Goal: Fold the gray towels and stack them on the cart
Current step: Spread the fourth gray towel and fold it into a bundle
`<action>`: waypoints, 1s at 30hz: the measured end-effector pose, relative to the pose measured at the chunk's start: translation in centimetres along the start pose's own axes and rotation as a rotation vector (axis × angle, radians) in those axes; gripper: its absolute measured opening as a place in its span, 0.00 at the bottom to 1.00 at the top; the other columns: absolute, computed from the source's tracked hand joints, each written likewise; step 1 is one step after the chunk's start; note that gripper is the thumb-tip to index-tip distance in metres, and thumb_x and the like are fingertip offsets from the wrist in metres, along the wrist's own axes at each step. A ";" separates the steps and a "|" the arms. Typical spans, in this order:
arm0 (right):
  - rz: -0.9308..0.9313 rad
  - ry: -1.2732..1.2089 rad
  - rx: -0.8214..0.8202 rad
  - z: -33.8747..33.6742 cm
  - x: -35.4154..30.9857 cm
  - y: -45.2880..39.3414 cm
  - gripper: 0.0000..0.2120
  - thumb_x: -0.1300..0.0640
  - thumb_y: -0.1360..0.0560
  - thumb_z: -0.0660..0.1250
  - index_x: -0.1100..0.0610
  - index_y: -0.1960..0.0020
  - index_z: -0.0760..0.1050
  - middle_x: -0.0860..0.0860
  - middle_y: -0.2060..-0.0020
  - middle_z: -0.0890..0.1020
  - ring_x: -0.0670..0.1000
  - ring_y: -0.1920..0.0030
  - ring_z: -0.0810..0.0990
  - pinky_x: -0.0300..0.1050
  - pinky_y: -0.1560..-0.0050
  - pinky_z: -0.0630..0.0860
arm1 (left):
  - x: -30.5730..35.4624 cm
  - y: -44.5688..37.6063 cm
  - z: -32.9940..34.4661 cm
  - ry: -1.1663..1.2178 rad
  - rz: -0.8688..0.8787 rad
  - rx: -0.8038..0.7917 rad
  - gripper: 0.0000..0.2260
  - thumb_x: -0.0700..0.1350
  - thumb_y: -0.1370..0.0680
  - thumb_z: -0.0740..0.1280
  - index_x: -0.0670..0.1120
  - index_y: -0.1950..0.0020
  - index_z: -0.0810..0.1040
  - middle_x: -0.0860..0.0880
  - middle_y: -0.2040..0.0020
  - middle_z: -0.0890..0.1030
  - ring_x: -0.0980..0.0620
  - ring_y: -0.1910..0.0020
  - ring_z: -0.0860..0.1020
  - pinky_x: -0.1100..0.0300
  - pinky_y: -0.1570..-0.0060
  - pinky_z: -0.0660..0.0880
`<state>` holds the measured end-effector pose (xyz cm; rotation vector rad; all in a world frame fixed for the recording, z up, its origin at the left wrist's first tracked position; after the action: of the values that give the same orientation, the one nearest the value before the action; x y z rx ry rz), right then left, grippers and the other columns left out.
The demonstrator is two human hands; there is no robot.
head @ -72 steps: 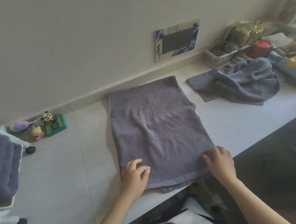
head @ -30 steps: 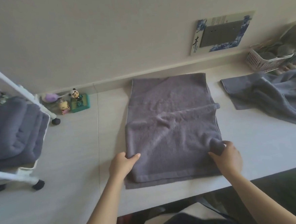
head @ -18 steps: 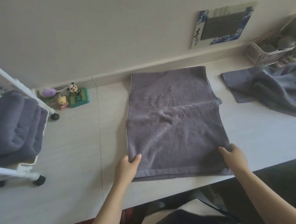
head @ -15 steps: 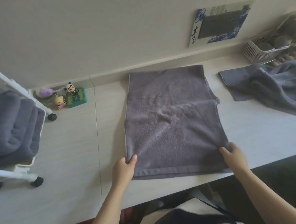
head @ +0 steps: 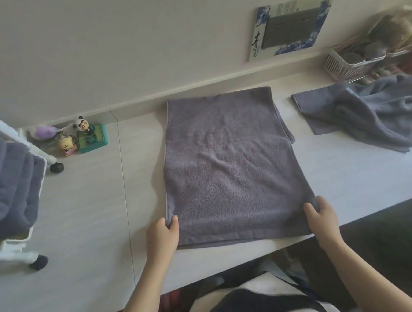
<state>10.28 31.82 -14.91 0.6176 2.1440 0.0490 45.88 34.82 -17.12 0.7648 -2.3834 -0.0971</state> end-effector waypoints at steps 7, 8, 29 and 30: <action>-0.066 0.401 -0.034 1.0 0.1 -0.2 0.08 0.65 0.27 0.63 0.63 0.49 0.69 0.60 0.52 0.73 0.61 0.50 0.70 0.50 0.54 0.67 | -0.1 1.5 1.6 -0.247 0.187 0.001 0.15 0.44 0.31 0.76 0.36 0.58 0.73 0.36 0.60 0.75 0.36 0.69 0.77 0.56 0.79 0.68; -0.060 0.455 -0.018 1.2 0.4 -0.1 0.12 0.65 0.27 0.63 0.65 0.45 0.69 0.62 0.48 0.72 0.62 0.47 0.69 0.53 0.48 0.67 | -0.1 1.6 1.6 -0.249 0.181 0.030 0.17 0.45 0.32 0.77 0.36 0.56 0.73 0.36 0.59 0.75 0.36 0.66 0.77 0.54 0.78 0.71; -0.044 -0.066 -0.075 -3.1 -9.5 -3.3 0.15 0.49 0.22 0.61 0.55 0.38 0.69 0.58 0.49 0.78 0.58 0.48 0.76 0.45 0.59 0.69 | 8.1 -3.9 -6.0 0.991 -0.325 -0.341 0.06 0.42 0.31 0.66 0.44 0.56 0.75 0.42 0.59 0.77 0.45 0.64 0.77 0.59 0.65 0.71; -0.049 -0.187 -0.117 -3.7 -10.6 -3.7 0.14 0.50 0.22 0.62 0.53 0.39 0.70 0.57 0.52 0.78 0.56 0.51 0.76 0.44 0.62 0.70 | 9.1 -4.3 -7.0 1.037 -0.305 -0.346 0.06 0.40 0.30 0.66 0.47 0.55 0.74 0.44 0.60 0.76 0.47 0.65 0.76 0.60 0.67 0.70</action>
<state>11.12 24.53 -5.64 0.4821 1.9595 0.0855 46.35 27.10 -7.66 0.7470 -1.2247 -0.1784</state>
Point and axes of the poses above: each hand's wrist, its own y-axis away from the middle knuckle, its own z-axis out of the palm, x = y × z, the point moved 2 cm from there along -y, towards the middle knuckle
